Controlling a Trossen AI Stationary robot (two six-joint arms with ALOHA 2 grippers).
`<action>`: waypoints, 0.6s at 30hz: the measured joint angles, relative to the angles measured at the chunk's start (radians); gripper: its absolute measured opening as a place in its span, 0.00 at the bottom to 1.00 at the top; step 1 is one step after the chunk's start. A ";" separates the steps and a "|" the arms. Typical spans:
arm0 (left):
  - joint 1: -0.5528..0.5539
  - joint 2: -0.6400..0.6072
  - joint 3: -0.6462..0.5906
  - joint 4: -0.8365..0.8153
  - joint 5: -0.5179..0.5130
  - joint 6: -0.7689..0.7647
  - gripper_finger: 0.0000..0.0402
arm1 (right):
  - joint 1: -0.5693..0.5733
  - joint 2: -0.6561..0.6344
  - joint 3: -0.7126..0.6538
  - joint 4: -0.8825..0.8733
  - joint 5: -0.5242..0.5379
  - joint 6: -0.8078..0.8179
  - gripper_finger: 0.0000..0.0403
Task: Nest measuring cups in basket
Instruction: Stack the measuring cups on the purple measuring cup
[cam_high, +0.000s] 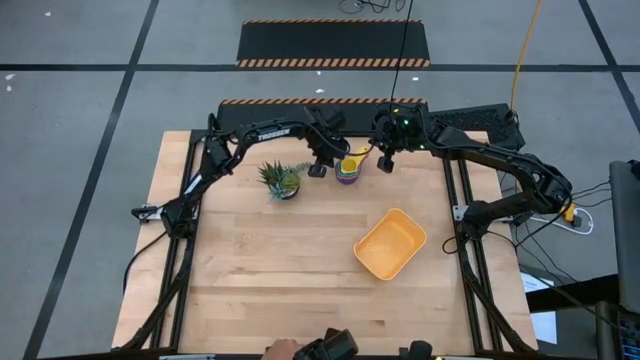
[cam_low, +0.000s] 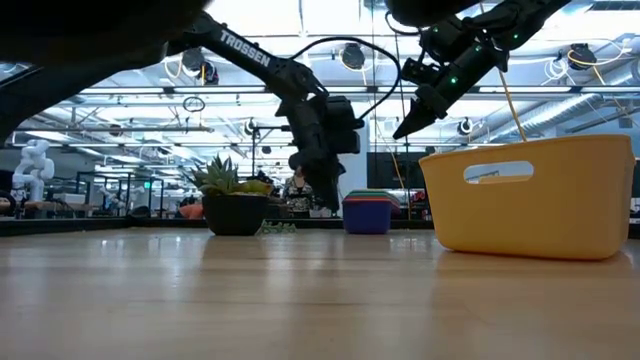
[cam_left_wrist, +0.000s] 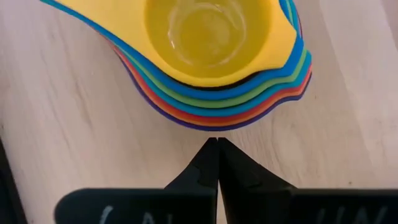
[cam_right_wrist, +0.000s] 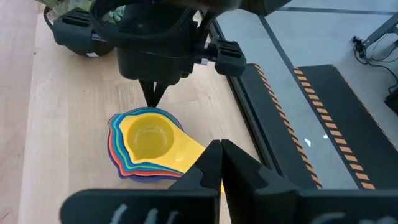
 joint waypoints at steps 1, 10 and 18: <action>0.000 0.000 0.000 0.000 -0.004 0.002 0.00 | 0.000 0.000 0.000 0.000 0.000 0.000 0.00; 0.038 -0.019 0.000 -0.001 -0.080 -0.015 0.00 | 0.005 0.000 -0.001 -0.010 -0.082 -0.024 0.00; 0.062 -0.106 0.000 0.044 -0.077 -0.033 0.00 | 0.035 0.000 -0.001 -0.015 -0.105 -0.065 0.00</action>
